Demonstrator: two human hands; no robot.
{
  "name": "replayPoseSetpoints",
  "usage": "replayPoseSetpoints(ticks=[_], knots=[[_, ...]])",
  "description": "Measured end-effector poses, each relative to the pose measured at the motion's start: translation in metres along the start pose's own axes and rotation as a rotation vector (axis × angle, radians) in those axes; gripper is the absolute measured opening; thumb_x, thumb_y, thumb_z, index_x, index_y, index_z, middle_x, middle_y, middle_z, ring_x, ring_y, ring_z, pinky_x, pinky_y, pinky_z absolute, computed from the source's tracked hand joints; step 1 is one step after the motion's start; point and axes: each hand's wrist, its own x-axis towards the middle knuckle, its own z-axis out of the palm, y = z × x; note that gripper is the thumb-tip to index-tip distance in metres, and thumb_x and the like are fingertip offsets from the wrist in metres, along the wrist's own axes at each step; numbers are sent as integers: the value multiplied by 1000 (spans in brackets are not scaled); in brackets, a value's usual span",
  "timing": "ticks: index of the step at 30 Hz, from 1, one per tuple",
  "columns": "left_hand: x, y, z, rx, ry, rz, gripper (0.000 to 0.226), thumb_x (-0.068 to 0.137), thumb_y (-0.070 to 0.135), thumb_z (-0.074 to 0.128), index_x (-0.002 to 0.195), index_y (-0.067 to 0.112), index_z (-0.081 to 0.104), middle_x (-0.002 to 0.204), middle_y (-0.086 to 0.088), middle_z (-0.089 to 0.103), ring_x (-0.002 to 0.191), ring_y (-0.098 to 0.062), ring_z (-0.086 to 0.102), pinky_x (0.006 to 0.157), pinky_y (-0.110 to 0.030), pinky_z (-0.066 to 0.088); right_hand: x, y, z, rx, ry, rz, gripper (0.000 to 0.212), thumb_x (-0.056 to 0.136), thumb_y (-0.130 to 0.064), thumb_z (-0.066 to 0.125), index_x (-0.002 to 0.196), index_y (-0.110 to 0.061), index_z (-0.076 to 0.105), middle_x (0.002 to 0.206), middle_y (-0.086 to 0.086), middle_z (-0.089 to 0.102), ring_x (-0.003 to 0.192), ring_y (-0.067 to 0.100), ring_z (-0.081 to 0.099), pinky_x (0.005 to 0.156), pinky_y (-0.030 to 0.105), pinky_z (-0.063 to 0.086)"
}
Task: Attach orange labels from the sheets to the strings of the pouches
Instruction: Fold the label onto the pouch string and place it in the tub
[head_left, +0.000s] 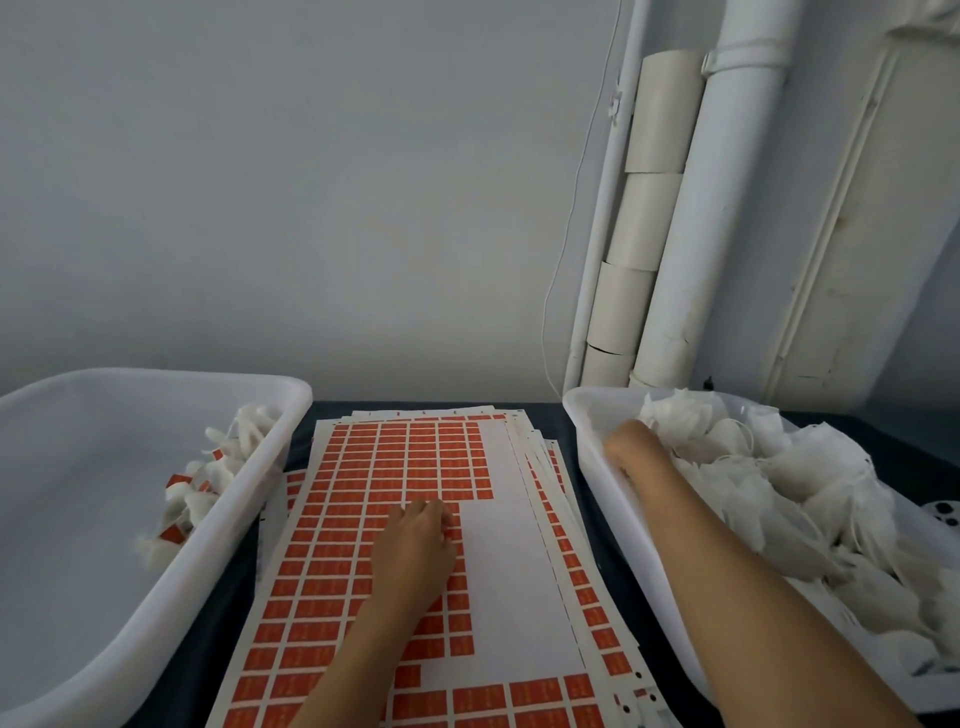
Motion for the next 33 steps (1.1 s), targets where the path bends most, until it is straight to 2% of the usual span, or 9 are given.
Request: replayPoseSetpoints(ticks=[2,3,6,10,17,21,25,29,33], knots=[[0,-1,1,-4,2,6,28,94,30,53,122,30,55,125,12,57,111,-9,53,97,-23,46,2,1,-1,34,-28,11,24,97,-19,42,91,0,56,108,17,54,100,29,52,91,37,43],[0,-1,2,-4,2,7,28,95,31,52,123,30,55,126,12,56,112,-9,52,98,-24,46,1,0,0,35,-32,4,25,98,-21,41,92,-1,55,111,18,55,103,30,53,92,37,43],[0,-1,3,1,1,9,29,95,32,50,124,29,53,128,12,55,115,-10,51,100,-24,45,-2,-1,0,14,-21,10,35,100,-22,36,122,1,50,130,17,50,119,32,47,101,38,37],[-1,-2,3,2,-4,24,30,96,34,48,126,30,51,129,12,53,115,-9,50,100,-23,43,-1,1,0,73,62,14,40,99,-19,39,132,4,41,140,19,41,126,34,42,104,38,35],[-1,-4,3,-14,1,24,28,96,33,49,124,31,52,128,13,54,113,-8,51,96,-20,43,0,6,0,190,325,-68,27,90,-11,57,111,6,57,110,22,62,103,35,58,91,40,47],[-1,-5,3,-28,12,24,28,96,32,50,123,31,53,128,13,54,113,-8,51,97,-21,43,-9,-12,-17,250,578,-254,9,87,-2,60,89,5,65,81,15,62,76,27,59,67,31,47],[-1,-4,1,-35,-12,27,29,95,31,52,124,29,53,129,12,54,115,-10,51,100,-25,45,-32,-28,-33,443,718,-483,9,86,-6,63,82,0,68,81,11,67,72,20,58,62,26,45],[2,-2,-4,-192,-76,-50,26,92,26,58,119,27,54,120,10,60,101,-9,59,83,-20,53,-65,-36,-35,635,553,-611,11,80,-15,72,81,-4,68,76,0,62,69,15,57,62,22,44],[-2,6,-20,-708,-124,-47,21,92,34,56,112,33,48,111,16,55,89,-2,58,57,-6,46,-94,-35,-12,749,169,-701,8,81,-20,70,80,-16,65,76,-7,66,67,6,64,60,15,52]])
